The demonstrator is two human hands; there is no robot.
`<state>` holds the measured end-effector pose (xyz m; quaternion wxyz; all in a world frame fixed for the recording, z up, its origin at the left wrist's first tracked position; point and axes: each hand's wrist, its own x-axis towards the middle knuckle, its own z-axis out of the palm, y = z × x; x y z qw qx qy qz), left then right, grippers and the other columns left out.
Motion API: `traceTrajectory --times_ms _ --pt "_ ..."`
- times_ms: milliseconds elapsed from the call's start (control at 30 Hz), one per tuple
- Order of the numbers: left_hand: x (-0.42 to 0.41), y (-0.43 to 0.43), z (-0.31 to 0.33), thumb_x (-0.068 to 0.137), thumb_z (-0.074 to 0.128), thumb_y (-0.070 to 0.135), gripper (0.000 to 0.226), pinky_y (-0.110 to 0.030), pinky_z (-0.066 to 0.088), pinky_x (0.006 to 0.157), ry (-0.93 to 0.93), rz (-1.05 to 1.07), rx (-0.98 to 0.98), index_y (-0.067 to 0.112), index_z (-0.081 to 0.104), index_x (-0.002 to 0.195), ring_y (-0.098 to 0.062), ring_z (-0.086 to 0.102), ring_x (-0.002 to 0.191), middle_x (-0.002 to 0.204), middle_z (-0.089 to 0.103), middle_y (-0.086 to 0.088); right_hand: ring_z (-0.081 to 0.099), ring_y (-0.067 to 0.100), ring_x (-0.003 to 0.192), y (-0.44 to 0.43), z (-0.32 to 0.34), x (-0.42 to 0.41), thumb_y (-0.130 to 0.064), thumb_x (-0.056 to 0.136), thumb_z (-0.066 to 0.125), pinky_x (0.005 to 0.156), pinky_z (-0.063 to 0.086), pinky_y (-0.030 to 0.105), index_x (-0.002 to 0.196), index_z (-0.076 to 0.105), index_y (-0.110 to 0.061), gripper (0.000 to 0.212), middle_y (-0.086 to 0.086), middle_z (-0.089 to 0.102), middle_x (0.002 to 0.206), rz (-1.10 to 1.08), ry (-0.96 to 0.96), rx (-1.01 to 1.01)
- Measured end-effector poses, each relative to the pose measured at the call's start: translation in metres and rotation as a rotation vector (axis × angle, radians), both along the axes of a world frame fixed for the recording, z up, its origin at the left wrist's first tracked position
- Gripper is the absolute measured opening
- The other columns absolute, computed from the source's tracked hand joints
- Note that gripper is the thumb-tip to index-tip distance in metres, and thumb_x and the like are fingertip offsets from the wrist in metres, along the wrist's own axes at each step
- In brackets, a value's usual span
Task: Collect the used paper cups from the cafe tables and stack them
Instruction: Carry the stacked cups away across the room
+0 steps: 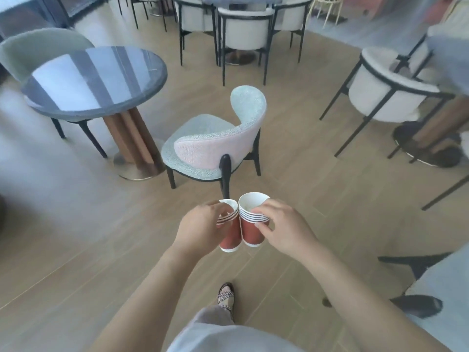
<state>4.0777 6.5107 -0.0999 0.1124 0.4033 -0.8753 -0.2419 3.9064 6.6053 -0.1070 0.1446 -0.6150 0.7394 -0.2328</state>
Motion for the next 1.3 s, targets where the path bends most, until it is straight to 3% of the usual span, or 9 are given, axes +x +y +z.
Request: traceTrajectory --times_ms 333,567,767,1033,1300 --pt "-0.179 -0.117 0.018 0.084 0.059 0.022 0.022 -0.03 0.047 0.068 0.003 -0.248 -0.049 0.024 0.066 0.106 -0.016 0.058 0.092 0.1 0.063 0.007 0.054 0.014 0.102 -0.077 0.009 -0.149 -0.015 0.081 0.062 0.08 0.044 0.026 0.106 0.064 -0.024 0.027 -0.007 0.063 0.105 -0.295 -0.016 -0.055" --pt "-0.328 -0.18 0.01 0.085 0.058 0.022 0.022 -0.037 0.05 0.077 -0.001 -0.347 -0.035 0.022 0.066 0.106 -0.019 0.06 0.096 0.104 0.065 0.004 0.054 0.015 0.104 -0.124 -0.003 -0.285 -0.016 0.081 0.063 0.08 0.04 0.023 0.106 0.065 -0.023 0.027 -0.007 0.063 0.105 -0.403 -0.015 -0.058" --pt "-0.481 -0.221 0.013 0.085 0.058 0.025 0.02 -0.034 0.049 0.07 0.007 -0.356 -0.037 0.023 0.067 0.103 -0.021 0.06 0.091 0.101 0.065 0.004 0.054 0.018 0.104 -0.162 0.004 -0.426 -0.014 0.081 0.062 0.081 0.047 0.033 0.105 0.065 -0.021 0.025 -0.005 0.063 0.104 -0.457 -0.019 -0.058" --pt "-0.61 -0.284 0.006 0.083 0.059 0.023 0.021 -0.031 0.047 0.064 0.006 -0.276 -0.027 0.024 0.066 0.103 -0.022 0.06 0.086 0.101 0.064 0.006 0.054 0.016 0.103 -0.234 0.001 -0.567 -0.013 0.081 0.063 0.081 0.046 0.031 0.103 0.066 -0.021 0.025 -0.006 0.064 0.103 -0.403 -0.031 -0.051" --pt "-0.713 -0.411 -0.012 0.081 0.06 0.019 0.023 -0.028 0.047 0.062 0.024 -0.175 -0.005 0.028 0.068 0.101 -0.02 0.06 0.085 0.102 0.064 0.01 0.055 0.016 0.099 -0.37 -0.015 -0.685 -0.014 0.08 0.063 0.077 0.04 0.021 0.103 0.066 -0.022 0.024 -0.007 0.064 0.102 -0.296 -0.028 -0.046"
